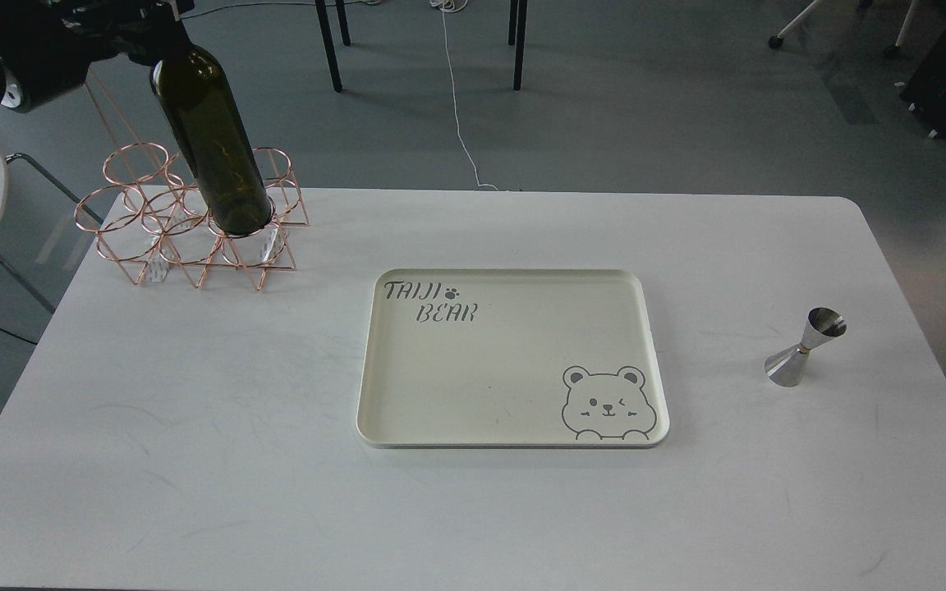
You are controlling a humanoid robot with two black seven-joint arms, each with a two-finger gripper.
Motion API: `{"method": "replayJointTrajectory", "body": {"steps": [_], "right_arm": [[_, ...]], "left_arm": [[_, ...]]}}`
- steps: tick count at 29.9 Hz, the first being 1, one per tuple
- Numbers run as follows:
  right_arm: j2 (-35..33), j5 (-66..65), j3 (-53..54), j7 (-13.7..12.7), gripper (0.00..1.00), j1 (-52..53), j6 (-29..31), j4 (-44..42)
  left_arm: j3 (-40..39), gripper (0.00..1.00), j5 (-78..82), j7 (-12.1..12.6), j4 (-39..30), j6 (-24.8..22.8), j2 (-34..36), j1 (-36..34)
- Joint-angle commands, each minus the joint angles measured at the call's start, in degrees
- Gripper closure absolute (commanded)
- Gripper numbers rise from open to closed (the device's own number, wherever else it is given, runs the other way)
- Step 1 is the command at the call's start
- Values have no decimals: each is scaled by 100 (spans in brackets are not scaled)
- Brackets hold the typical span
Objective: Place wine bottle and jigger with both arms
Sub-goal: 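Lift the wine bottle and carry it over the copper rack, then lower the bottle into a rack slot and open the left gripper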
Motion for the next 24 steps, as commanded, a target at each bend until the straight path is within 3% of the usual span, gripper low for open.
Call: {"method": "replayJointTrajectory", "body": {"steps": [1, 7, 14, 21, 24], "right_arm": [[0, -1, -5, 0, 3, -1, 65, -5], [0, -1, 4, 0, 3, -1, 83, -5], [0, -1, -5, 0, 3, -1, 83, -5], [0, -1, -5, 8, 3, -10, 83, -5], [0, -1, -5, 8, 3, -19, 83, -5]], "left_arm": [[11, 87, -31, 3, 9, 12, -19, 26], [142, 85, -84, 29, 36, 47, -186, 88], [547, 74, -189, 12, 413, 460, -397, 176], [661, 54, -462, 12, 765, 478, -634, 263], [661, 54, -471, 3, 792, 478, -652, 290]]}}
